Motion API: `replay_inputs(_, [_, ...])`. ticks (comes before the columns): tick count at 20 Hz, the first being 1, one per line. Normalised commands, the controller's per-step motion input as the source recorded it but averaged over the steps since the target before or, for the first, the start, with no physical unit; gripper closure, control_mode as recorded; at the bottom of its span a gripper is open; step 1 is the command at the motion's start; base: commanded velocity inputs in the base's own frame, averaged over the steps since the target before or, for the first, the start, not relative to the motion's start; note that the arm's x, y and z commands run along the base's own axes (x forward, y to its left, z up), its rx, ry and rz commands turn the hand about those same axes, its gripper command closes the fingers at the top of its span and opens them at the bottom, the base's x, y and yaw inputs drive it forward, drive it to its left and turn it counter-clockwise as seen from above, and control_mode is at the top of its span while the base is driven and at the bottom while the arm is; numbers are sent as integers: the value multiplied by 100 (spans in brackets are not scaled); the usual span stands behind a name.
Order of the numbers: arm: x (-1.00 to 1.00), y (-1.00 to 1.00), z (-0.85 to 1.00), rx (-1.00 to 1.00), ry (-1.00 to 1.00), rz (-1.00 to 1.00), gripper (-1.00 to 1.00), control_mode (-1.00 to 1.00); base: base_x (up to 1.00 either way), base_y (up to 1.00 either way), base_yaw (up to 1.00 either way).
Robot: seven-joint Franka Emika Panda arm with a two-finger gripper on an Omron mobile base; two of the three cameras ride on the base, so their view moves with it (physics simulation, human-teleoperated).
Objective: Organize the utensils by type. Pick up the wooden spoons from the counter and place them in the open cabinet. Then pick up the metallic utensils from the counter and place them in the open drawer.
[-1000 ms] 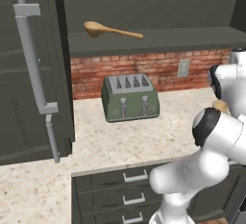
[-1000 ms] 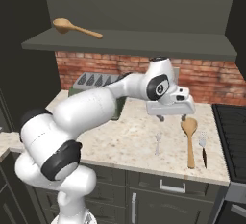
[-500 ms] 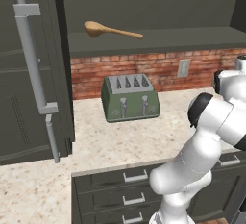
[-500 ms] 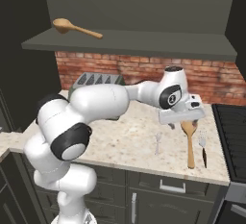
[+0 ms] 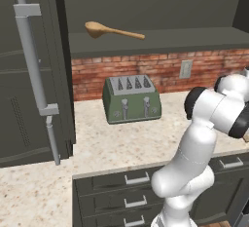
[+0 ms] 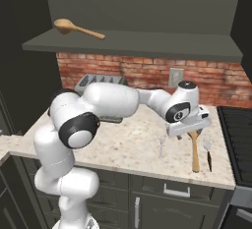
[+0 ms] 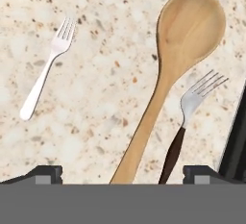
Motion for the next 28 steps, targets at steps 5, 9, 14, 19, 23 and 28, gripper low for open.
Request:
replay_inputs(5, [27, -15, -13, 12, 3, 13, -100, -100, 0, 0, 0])
replay_inputs(9, [25, -21, -11, 9, 5, 1, -100, -100, 0, 0, 0])
replay_inputs(14, [23, -28, -6, 4, 13, 0, -100, -100, 0, 0, 0])
replay_inputs(19, [17, -15, -14, 9, 9, -3, -100, -100, 0, 0, 0])
replay_inputs(23, [12, -2, -22, 5, 0, -6, -100, -100, 0, 0, 0])
replay_inputs(28, [9, 0, -25, 0, 0, -12, -100, -100, 0, 0, 0])
